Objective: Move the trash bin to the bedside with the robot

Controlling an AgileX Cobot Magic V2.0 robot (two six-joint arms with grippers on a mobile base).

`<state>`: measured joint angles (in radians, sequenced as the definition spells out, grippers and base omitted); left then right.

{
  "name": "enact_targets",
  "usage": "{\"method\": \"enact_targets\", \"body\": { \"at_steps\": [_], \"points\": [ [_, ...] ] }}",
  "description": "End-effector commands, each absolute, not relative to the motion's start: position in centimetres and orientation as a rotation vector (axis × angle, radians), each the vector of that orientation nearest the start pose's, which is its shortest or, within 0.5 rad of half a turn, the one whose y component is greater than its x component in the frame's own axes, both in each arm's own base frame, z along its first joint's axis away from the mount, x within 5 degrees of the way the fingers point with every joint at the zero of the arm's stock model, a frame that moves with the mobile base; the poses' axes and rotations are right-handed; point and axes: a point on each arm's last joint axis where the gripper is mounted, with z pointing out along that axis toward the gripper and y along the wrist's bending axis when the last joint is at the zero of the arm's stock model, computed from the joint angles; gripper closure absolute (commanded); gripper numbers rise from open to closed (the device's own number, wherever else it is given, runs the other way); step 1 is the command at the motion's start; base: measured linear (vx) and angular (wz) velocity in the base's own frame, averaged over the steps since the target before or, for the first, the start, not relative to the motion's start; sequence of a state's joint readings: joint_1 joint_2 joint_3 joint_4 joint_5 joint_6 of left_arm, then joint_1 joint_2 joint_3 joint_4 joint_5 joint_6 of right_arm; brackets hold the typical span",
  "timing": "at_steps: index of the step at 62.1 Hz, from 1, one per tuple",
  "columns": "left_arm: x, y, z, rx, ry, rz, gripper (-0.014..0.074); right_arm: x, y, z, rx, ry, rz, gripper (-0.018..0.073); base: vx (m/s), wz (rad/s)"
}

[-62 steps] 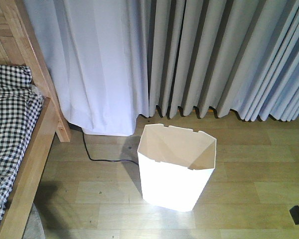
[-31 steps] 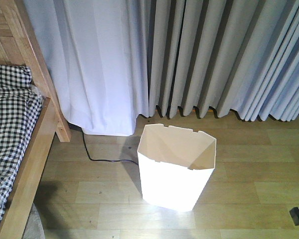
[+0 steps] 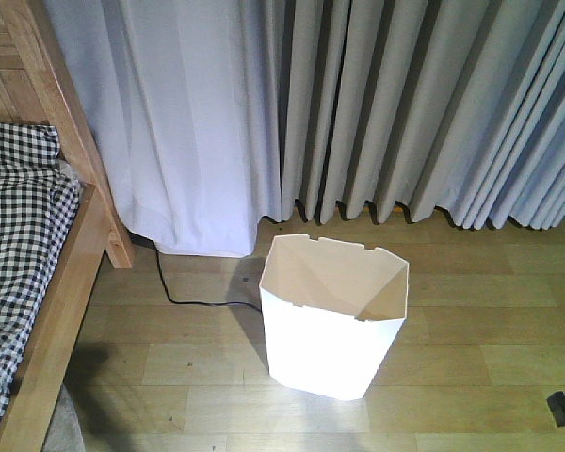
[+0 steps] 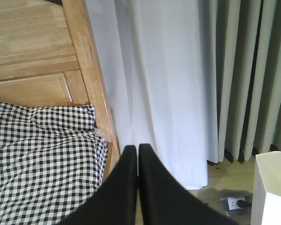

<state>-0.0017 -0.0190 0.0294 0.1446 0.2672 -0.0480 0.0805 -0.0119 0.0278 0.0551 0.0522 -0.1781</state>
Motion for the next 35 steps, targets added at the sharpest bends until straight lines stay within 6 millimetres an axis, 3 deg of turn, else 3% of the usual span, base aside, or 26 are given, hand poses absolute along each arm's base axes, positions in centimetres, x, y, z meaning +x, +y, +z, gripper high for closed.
{"method": "enact_targets", "body": {
  "at_steps": [1, 35],
  "points": [
    [5.59, 0.2, 17.76, 0.056, 1.706, 0.078, 0.0602, 5.6, 0.45, 20.13, -0.156, 1.471, -0.04, 0.057, 0.0, 0.0],
    [5.59, 0.2, 17.76, 0.056, 1.706, 0.078, 0.0602, 5.6, 0.45, 20.12, -0.156, 1.472, -0.04, 0.057, 0.0, 0.0]
  ]
}}
